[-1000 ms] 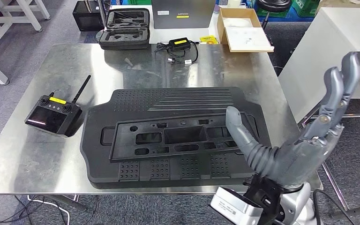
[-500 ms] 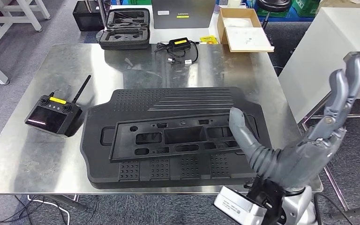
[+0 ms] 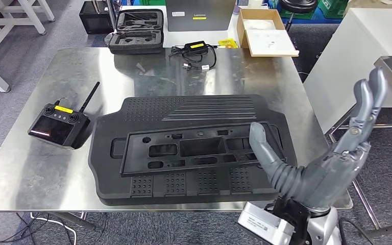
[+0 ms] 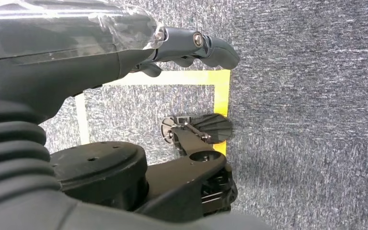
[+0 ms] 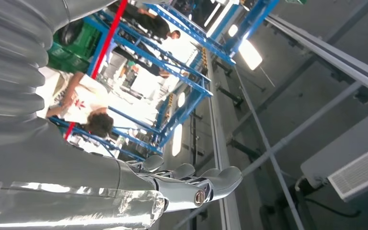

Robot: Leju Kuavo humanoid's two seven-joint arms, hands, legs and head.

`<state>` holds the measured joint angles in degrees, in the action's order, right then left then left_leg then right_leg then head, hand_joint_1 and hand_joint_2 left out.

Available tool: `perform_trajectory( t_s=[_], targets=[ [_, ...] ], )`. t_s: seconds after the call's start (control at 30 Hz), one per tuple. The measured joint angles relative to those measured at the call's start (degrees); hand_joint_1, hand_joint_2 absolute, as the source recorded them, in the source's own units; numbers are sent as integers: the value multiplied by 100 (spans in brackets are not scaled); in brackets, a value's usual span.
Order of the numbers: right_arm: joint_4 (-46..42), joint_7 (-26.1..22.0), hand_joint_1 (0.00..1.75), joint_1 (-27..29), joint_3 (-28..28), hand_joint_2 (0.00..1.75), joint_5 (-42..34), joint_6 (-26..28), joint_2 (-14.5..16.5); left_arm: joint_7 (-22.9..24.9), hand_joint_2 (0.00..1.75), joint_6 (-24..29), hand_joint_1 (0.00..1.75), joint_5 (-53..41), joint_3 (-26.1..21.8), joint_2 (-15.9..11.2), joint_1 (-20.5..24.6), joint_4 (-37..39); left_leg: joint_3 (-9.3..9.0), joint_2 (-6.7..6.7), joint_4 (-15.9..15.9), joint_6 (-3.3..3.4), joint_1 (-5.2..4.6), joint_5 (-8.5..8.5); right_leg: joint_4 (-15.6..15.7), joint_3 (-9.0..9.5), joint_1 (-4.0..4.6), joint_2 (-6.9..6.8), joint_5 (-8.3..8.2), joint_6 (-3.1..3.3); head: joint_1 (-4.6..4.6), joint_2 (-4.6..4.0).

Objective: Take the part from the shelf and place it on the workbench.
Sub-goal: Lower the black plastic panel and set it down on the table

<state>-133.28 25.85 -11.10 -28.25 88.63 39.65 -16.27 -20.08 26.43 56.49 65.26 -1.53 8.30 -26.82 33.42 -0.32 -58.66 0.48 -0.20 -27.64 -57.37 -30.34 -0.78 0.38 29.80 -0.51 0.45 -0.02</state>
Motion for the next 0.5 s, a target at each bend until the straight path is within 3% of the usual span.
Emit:
perform_trajectory(
  t_s=[0.13,0.2,0.27,0.33,0.37,0.4,0.43,0.5],
  targets=[
    [-2,-92,0,31,1,175,-97,0,39,-2,0,0,0,3,0,1,1,30,-10,0,5,48,-9,-13,24,23,-18,1,5,-52,-4,0],
    [-12,-108,0,42,10,175,-114,1,51,-5,0,0,0,4,-1,11,3,39,-50,19,77,95,27,24,-68,16,-18,-4,95,-81,2,0],
    [-22,-118,0,54,33,175,-128,1,60,-9,0,0,0,4,-2,24,6,49,-81,42,130,135,57,58,-557,-182,-22,-9,407,-97,28,0],
    [-24,-136,0,78,60,175,-145,2,68,-9,0,0,0,3,-2,31,4,59,-78,51,130,144,61,57,-1314,-549,-28,-10,747,-123,53,0],
    [-24,-148,0,94,70,175,-154,2,69,-7,0,-1,0,3,-2,35,2,63,-76,54,125,142,63,54,-1552,-673,-37,-11,786,-138,60,0],
    [-24,-162,0,106,78,175,-161,2,71,-4,0,-1,0,3,-2,38,1,66,-76,55,119,135,69,48,-1576,-701,-49,-12,701,-148,64,0],
    [-24,-177,0,112,82,175,-166,2,73,-2,0,-2,0,3,-2,42,2,68,-77,54,108,122,79,39,-1365,-617,-62,-14,512,-154,68,0],
    [-24,-223,0,121,91,175,-190,2,77,4,0,-2,0,2,-2,48,3,70,-70,49,68,69,92,10,-603,-279,-79,-24,111,-159,81,0]
  ],
)
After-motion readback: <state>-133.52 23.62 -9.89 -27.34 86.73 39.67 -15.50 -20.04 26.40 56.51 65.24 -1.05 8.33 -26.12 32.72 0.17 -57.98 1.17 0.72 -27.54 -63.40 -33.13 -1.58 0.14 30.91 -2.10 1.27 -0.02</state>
